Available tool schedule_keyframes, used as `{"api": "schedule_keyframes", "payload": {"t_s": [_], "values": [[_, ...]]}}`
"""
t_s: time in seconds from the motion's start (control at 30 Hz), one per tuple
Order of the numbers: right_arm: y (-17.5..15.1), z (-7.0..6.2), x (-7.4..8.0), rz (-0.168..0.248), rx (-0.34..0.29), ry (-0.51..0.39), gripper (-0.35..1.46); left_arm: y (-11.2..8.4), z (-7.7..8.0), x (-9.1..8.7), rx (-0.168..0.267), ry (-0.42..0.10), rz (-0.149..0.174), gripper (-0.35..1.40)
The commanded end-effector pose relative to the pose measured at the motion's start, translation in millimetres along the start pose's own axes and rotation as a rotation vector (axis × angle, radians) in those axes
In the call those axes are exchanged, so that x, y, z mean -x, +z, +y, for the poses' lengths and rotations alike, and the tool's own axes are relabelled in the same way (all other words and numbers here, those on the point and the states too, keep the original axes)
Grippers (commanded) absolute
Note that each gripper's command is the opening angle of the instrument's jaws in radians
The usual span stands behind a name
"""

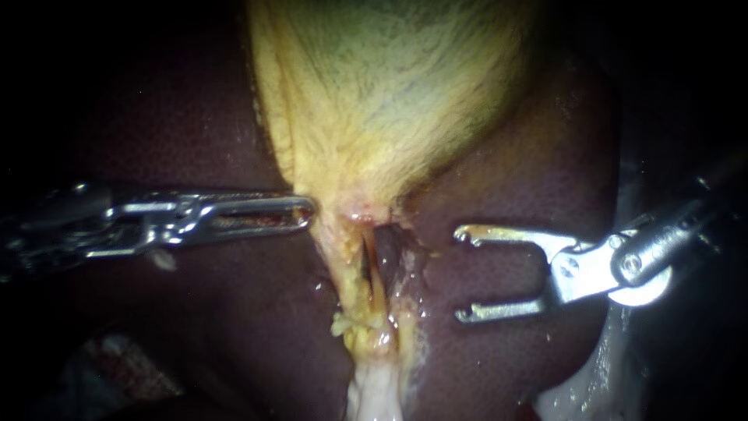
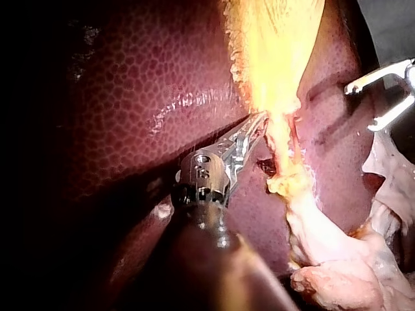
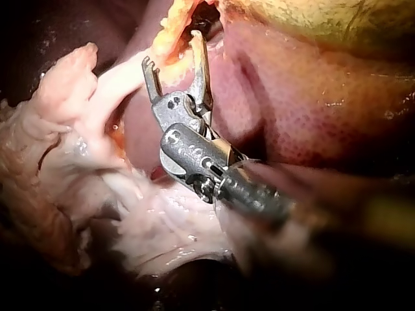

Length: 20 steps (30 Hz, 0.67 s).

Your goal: Going back first clip left tube

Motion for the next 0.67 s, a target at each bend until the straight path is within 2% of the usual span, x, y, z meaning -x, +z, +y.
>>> {"api": "schedule_keyframes", "payload": {"t_s": [0.03,0.2,0.67], "values": [[-0.1,0.1,0.0,0.001,0.000,0.001,0.60,0.3,-0.1,-0.1,-0.002,0.000,0.004,-0.30],[-0.2,0.1,-0.1,0.001,0.000,-0.004,0.60,0.9,-0.4,-0.2,-0.002,0.002,0.007,-0.30],[-0.2,0.1,-0.1,0.001,0.000,-0.004,0.60,0.9,-0.5,-0.2,0.000,0.002,0.010,-0.30]]}}
